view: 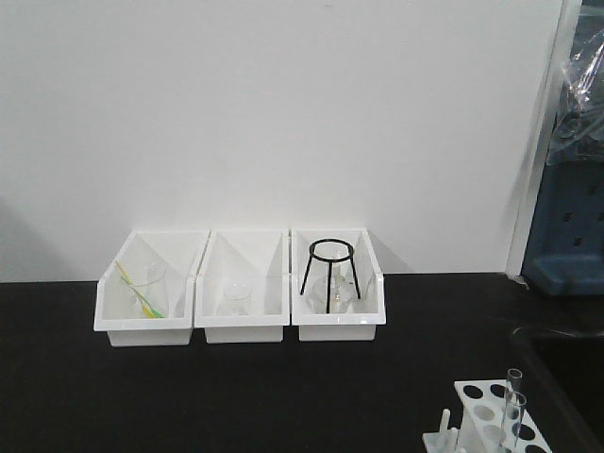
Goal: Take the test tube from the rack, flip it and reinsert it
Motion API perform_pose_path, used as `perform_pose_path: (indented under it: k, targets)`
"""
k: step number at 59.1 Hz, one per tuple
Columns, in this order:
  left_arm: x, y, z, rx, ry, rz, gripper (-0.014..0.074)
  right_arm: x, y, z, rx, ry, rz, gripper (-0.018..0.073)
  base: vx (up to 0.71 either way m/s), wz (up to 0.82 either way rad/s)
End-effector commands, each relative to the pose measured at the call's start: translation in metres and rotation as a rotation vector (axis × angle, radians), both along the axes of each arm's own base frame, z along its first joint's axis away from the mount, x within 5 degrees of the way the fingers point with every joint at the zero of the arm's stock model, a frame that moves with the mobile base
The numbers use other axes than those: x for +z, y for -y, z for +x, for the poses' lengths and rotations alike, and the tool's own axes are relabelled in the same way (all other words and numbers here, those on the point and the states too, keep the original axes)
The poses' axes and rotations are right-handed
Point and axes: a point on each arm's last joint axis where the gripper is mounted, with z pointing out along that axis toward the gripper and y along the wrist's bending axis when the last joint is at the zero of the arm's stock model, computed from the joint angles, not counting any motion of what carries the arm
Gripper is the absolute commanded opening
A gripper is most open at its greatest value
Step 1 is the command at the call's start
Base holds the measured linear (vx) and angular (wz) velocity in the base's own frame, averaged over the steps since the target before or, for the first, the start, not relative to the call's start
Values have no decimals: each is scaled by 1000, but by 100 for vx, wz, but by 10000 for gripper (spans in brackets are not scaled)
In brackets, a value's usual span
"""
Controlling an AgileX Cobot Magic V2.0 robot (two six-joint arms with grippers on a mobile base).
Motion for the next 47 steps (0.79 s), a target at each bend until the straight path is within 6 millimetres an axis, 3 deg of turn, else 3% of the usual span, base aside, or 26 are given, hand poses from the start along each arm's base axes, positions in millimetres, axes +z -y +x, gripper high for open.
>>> perform_pose_path:
  k: [1,20,31,41,47]
  targets:
    - [7,1,1,-12,88,5,-6,14,-2,2,28,73,26,-12,0,0]
    - [7,1,1,-12,88,5,-6,14,-2,2,28,75,28,-12,0,0]
    - [7,1,1,-12,88,5,-6,25,0,-16,-10,206,66,-12,0,0]
    - [7,1,1,-12,88,5,-6,5,17,-31,-208,250,150,-12,0,0]
    - [7,1,1,-12,88,5,-6,-6,23,-38,-280,193,93,-12,0,0]
